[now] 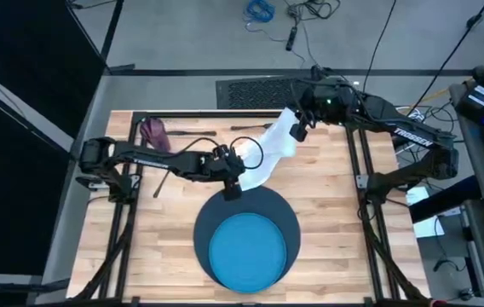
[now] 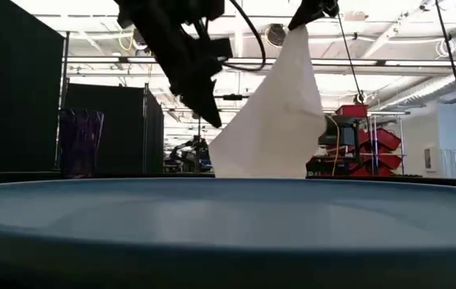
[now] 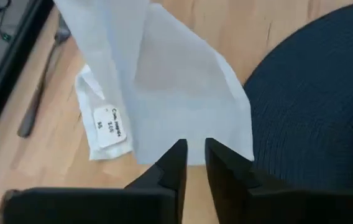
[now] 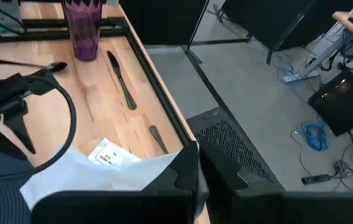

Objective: Set table place
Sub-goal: Fold the white table napkin

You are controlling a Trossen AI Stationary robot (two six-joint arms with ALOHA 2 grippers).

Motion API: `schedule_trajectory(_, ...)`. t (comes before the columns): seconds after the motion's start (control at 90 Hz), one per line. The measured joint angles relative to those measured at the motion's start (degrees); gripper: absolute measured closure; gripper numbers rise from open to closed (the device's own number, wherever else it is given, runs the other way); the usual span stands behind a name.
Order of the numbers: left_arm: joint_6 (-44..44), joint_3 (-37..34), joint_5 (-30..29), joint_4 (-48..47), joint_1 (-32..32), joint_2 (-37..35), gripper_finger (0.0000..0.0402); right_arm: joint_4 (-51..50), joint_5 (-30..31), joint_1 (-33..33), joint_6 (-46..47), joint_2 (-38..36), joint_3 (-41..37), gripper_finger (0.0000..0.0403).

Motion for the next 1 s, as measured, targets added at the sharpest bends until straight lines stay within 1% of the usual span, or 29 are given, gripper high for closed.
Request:
schedule_trajectory(0.044,0.0,0.0,-0.3,0.2,0.1,0.5,0.0327,0.0,0.0,0.0,0.0,0.0,0.0,0.0403)
schedule_trajectory(0.1,0.1,0.0,-2.2,1.4,0.2,0.8,0.0311,0.0,0.0,0.0,-0.2,0.0,0.0,0.0403)
schedule_trajectory(0.256,0.4,0.0,-13.9,3.6,0.2,0.8,0.0273,-0.6,0.0,-0.6,-0.9,0.0,0.0,0.0403)
schedule_trajectory(0.311,0.4,0.0,-16.9,4.9,0.3,0.8,0.0264,-0.9,0.0,-1.1,-1.1,0.0,0.0,0.0403)
schedule_trajectory(0.367,0.3,0.0,-18.1,6.0,0.3,0.8,0.0258,-1.4,-0.1,-1.7,-1.1,0.0,0.0,0.0403)
schedule_trajectory(0.444,0.1,0.0,-17.9,6.7,0.5,0.8,0.0253,-1.9,-0.2,-2.7,-1.3,0.0,0.0,0.0403)
schedule_trajectory(0.556,-0.1,0.0,-14.4,7.3,1.1,1.5,0.0247,-2.1,-0.4,-3.6,-1.7,0.0,0.0,0.0403)
schedule_trajectory(0.689,0.1,0.0,-11.5,8.7,1.8,1.8,0.0235,-2.0,-0.5,-3.9,-2.1,0.0,0.0,0.0403)
schedule_trajectory(0.844,0.1,0.1,-10.9,9.9,3.0,2.8,0.0217,-1.7,-2.9,-3.9,-2.5,0.0,0.0,0.0403)
schedule_trajectory(0.911,-0.1,0.2,-10.6,11.3,3.5,3.5,0.0211,-1.6,-3.1,-3.9,-3.1,0.0,0.0,0.0403)
schedule_trajectory(1.0,-0.1,0.1,-9.9,10.8,3.6,4.0,0.0205,-1.4,-3.1,-3.9,-3.5,0.0,0.0,0.0403)
